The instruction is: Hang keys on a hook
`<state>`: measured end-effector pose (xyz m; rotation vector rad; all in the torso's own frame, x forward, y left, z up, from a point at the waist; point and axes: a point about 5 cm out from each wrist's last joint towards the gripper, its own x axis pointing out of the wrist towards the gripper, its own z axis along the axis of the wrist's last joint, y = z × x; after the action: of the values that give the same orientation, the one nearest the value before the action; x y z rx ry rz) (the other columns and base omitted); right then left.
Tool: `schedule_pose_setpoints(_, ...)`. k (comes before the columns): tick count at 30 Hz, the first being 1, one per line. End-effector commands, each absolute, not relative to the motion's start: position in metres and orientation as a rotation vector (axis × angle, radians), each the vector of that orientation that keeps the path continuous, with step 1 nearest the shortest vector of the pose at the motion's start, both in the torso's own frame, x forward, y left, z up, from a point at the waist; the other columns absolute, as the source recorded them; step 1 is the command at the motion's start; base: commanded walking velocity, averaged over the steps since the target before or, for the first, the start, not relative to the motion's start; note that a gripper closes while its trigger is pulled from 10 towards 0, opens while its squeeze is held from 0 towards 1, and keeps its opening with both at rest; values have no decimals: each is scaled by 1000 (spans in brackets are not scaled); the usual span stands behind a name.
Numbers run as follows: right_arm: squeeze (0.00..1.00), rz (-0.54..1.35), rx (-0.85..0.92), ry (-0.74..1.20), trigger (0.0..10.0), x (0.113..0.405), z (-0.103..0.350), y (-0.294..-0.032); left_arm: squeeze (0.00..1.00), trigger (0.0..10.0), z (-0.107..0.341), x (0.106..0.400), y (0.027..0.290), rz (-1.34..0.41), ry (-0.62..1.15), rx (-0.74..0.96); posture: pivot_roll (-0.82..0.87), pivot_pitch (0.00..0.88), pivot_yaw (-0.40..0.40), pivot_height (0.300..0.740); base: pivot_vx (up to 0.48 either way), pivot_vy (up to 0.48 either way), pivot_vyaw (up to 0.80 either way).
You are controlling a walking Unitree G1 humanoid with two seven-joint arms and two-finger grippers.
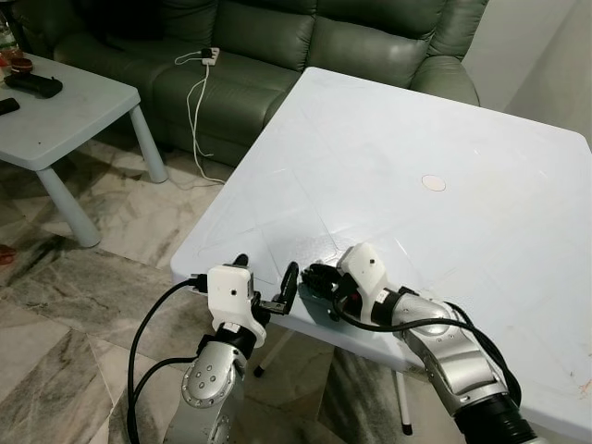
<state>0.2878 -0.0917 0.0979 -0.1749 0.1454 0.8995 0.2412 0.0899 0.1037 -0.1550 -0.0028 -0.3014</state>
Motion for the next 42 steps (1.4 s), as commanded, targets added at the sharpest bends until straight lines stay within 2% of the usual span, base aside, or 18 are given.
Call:
schedule_pose_setpoints(1,110,893,-180,119,1255,287,102,-94,0,10000,107,241,83,-305,-13,-186,18,105,-139,740,0,0,0)
schedule_pose_setpoints(2,102,894,-183,108,0,288,103,-94,0,10000,107,241,83,-306,-14,-184,18,105,-139,740,0,0,0)
schedule_pose_setpoints(4,71,877,-187,116,0,289,103,-94,0,10000,107,241,83,-306,-14,-184,18,104,-138,740,0,0,0)
schedule_pose_setpoints(13,59,843,-169,112,0,291,104,-95,0,10000,107,241,83,-306,-14,-185,17,108,-136,740,0,0,0)
schedule_pose_setpoints(17,16,827,-149,76,0,291,108,-96,0,10000,107,242,83,-303,-13,-184,17,108,-136,740,0,0,0)
schedule_pose_setpoints(22,0,743,41,19,0,300,121,-102,0,10000,110,250,87,-292,-32,-179,17,87,-128,740,0,0,0)
schedule_pose_setpoints(24,0,720,57,-11,0,302,125,-103,0,10000,112,253,89,-285,-39,-179,16,82,-127,740,0,0,0)
schedule_pose_setpoints(25,0,677,101,-45,8275,305,130,-106,0,10000,115,259,92,-273,-55,-174,15,70,-124,740,0,0,0)
schedule_pose_setpoints(26,0,677,101,-45,8275,305,130,-106,0,10000,115,259,92,-273,-55,-174,15,70,-124,740,0,0,0)
schedule_pose_setpoints(27,0,636,166,-85,10000,308,136,-108,0,10000,120,268,98,-257,-75,-170,13,57,-119,740,0,0,0)
schedule_pose_setpoints(32,0,478,227,-161,10000,314,147,-121,0,10000,134,291,114,-205,-130,-143,9,23,-101,740,0,0,0)
schedule_pose_setpoints(36,0,243,178,-213,10000,317,149,-147,0,10000,142,305,130,-145,-157,-109,8,0,-91,740,0,0,0)
schedule_pose_setpoints(42,0,115,116,-240,10000,308,143,-162,0,10000,140,316,148,-59,-144,-103,3,0,-79,740,0,0,0)
